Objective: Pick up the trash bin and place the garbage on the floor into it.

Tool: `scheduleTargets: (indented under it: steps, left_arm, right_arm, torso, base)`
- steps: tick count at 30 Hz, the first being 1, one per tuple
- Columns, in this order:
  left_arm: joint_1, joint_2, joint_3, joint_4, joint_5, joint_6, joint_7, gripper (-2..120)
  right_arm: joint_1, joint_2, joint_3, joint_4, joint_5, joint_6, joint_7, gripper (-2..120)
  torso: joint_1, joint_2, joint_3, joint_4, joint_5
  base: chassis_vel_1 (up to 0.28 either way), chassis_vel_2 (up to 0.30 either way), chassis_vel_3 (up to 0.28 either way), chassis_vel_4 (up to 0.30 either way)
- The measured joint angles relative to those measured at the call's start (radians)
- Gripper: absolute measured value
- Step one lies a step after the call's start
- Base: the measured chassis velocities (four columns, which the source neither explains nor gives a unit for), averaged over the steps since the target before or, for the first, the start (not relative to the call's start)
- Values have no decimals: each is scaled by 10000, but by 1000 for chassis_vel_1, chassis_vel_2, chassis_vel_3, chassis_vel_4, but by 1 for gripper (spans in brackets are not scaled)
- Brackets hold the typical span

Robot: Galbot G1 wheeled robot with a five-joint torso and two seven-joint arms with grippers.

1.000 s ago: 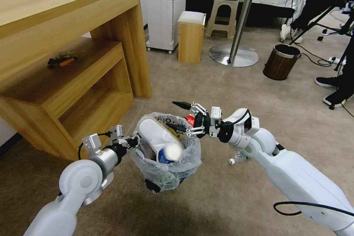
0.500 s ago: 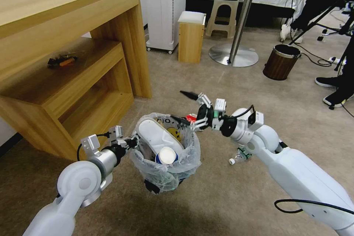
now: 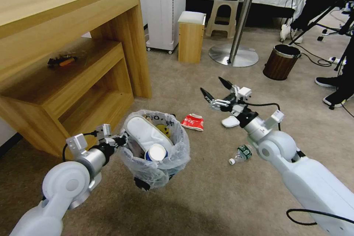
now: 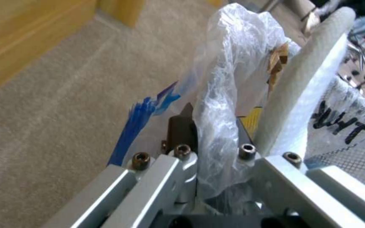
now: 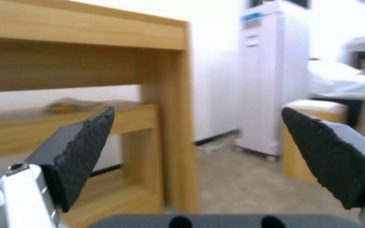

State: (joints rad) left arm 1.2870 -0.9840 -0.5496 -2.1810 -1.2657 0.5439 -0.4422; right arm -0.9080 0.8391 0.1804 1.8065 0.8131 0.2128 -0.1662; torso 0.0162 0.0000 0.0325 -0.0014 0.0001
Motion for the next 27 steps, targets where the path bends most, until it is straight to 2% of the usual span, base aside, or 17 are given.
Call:
scheduleTargets:
  steps: [4, 14, 27]
  left_arm:
    - [154, -20, -466, 4, -54, -25, -81, 3]
    - [511, -227, -1579, 168, -97, -96, -304, 3]
    - [720, -254, -1861, 313, 31, -141, -295, 3]
  right_arm:
    - [-453, 26, 557, -185, -308, 335, 477, 100]
    - [-1295, 248, 1667, -470, -1031, 829, 684, 100]
    - [-1389, 605, 1873, -935, -1198, 1122, 991, 100]
  torso:
    - [0, 0, 0, 0, -1]
    - [0, 0, 0, 0, -1]
    - [0, 1, 0, 1, -1]
  base:
    - [0, 0, 0, 0]
    - [0, 0, 0, 0]
    - [0, 0, 0, 0]
